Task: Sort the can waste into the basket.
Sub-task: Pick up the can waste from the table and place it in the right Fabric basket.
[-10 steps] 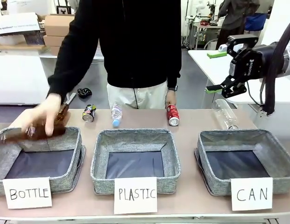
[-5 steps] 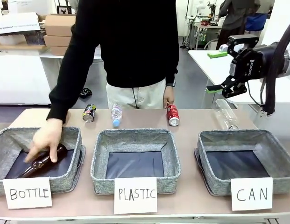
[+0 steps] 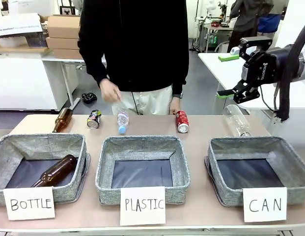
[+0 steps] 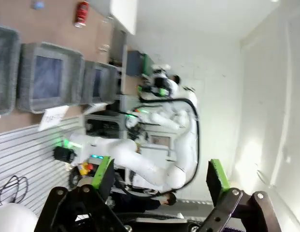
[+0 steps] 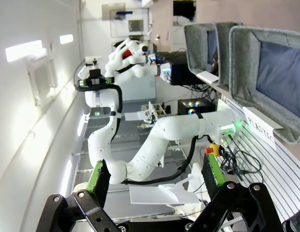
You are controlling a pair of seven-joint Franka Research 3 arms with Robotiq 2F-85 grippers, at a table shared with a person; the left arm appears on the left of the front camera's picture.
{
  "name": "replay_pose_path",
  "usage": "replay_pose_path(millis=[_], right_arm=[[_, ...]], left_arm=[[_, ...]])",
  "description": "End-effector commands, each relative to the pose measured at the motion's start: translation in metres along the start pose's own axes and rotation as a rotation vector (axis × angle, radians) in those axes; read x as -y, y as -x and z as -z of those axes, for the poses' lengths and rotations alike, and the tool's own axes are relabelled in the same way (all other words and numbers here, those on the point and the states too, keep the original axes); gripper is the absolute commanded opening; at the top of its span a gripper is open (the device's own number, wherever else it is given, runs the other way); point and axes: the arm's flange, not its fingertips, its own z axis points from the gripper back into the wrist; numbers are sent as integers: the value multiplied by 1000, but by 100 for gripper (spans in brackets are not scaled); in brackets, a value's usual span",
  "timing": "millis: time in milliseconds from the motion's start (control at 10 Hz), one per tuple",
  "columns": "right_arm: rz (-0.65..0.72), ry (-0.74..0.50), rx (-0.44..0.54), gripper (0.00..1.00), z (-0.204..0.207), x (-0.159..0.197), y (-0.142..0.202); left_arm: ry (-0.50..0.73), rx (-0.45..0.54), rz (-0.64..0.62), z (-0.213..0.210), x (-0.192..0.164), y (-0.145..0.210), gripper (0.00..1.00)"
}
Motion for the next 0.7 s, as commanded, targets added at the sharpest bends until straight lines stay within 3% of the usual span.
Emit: replay_pose_path(millis=[0,100,200,300,400,500,600], right_arm=[[-21,-26,4,100,2,-2,-2],[-21,-26,4,100,2,-2,-2],[-21,-26,4,100,2,-2,-2],[-21,-26,4,100,2,-2,-2],[-21,-26,4,100,2,-2,-2],[-21,-26,4,100,2,-2,-2],[-21,-26,4,100,2,-2,-2]], left_arm=[[-327,8,-20,43,11,-52,100],[-516,0,-33,85,8,-89,100],[-692,83,-77,135,-1,-123,100],[-817,94,-72,179,-14,-149,100],[-895,21,-48,222,-30,-170,100],[-1005,127,12,254,-47,-187,100],[-1034,96,27,278,-66,-206,100]])
